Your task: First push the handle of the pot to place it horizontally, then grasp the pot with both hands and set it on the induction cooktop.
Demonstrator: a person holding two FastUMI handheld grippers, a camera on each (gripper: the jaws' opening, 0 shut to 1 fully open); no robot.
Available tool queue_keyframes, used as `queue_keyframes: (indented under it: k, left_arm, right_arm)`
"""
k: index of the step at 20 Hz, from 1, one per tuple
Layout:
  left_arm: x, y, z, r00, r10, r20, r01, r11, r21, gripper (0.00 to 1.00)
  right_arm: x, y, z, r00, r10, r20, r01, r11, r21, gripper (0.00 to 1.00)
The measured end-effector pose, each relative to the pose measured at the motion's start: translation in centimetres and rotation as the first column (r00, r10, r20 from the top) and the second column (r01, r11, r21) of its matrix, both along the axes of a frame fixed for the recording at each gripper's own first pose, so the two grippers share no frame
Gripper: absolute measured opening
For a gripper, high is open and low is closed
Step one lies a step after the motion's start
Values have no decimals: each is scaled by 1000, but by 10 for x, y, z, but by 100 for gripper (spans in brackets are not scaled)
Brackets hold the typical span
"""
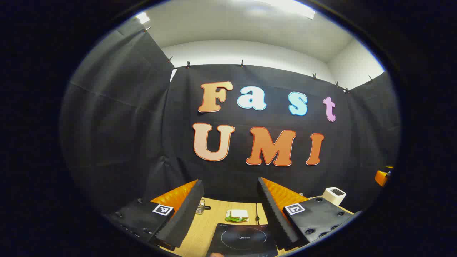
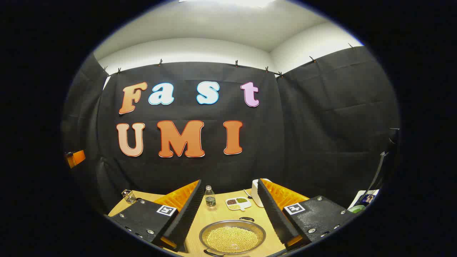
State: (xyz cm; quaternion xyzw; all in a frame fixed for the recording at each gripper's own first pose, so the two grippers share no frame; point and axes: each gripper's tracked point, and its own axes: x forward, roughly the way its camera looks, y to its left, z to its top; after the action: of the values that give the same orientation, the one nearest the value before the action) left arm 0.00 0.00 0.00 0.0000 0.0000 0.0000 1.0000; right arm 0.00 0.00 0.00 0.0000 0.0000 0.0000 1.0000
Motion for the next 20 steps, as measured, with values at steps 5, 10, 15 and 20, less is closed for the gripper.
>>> queue_keyframes:
  k: [5,10,15,20]
  left_arm:
    - [-5,2,17,1000,3,28,-3,1000,-21,98]
    - [-12,3,12,1000,1,15,-1,1000,-5,98]
    - [-19,3,5,1000,10,-1,-9,1000,11,98]
    - [-28,3,2,1000,22,1,-22,999,27,98]
  right_arm:
    - [-11,1,12,1000,18,5,-18,1000,-12,91]
    - [-17,-4,12,1000,19,2,-19,1000,-6,98]
    - [-19,-11,4,1000,15,-16,-15,1000,-2,94]
    - [-21,-16,-1,999,19,-27,-19,1000,2,94]
